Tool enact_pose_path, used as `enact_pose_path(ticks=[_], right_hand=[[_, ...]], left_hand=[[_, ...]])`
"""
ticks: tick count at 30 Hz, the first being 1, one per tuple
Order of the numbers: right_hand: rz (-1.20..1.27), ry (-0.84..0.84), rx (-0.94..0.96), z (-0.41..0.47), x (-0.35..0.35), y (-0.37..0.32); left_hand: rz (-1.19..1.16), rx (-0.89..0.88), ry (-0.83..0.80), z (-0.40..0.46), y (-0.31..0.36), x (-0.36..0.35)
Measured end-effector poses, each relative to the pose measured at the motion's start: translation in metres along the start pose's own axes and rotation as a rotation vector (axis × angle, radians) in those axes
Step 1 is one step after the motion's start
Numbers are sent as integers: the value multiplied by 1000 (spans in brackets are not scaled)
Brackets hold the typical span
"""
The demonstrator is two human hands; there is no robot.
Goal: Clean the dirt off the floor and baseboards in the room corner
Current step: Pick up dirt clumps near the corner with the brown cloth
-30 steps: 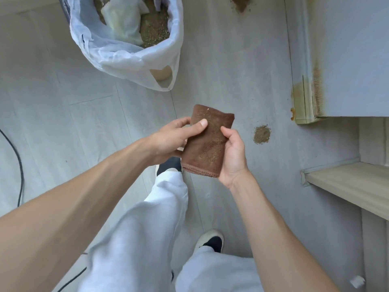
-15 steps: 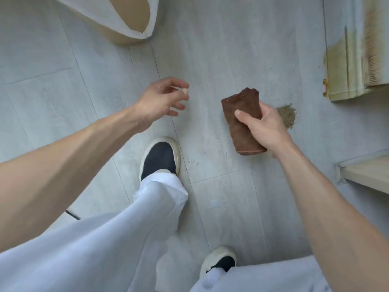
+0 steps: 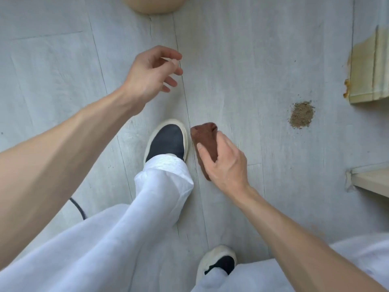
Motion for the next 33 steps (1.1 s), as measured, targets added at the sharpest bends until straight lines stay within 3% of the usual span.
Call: enact_pose_path(ticks=[5,8,14,17,19,22,25,27,31,33], right_hand=[[-256,-172,113,-4,-62,11],[-432,-182,243,19,-46,24],[-392,189,-104,96,78,104],[-238,290,-188,87,90,100],[-186,160,-84,69,55,70],[-371,-189,243,27,-27,18],[-484,-161,384,34,-36,25],[-522,-58,292,69,-2,50],[-454,241,-180,134,107,105],[-363,298,-260,139,121,103]], left_hand=[[-60,-5,73,-14,-11,11],[-50,-2,65,-16,-13,7],[-44,-24,56,-16,-5,-5],[-59,-28,66,-13,-2,-10],[-69,-29,69,-11,1,-14],[-95,-26,65,-7,4,-19],[-91,-14,66,-5,1,-21],[-84,-4,71,-3,0,-21],[-36,-4,49,2,1,-25],[-9,-4,67,6,2,-26]])
Point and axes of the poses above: each hand's wrist, its own z-axis towards the middle knuckle, its own x-axis out of the back of the hand, y = z × x, the point moved 7 cm from there along z, towards the middle knuckle, and after that the axes turned 3 degrees about -y, right-handed, at the moved point
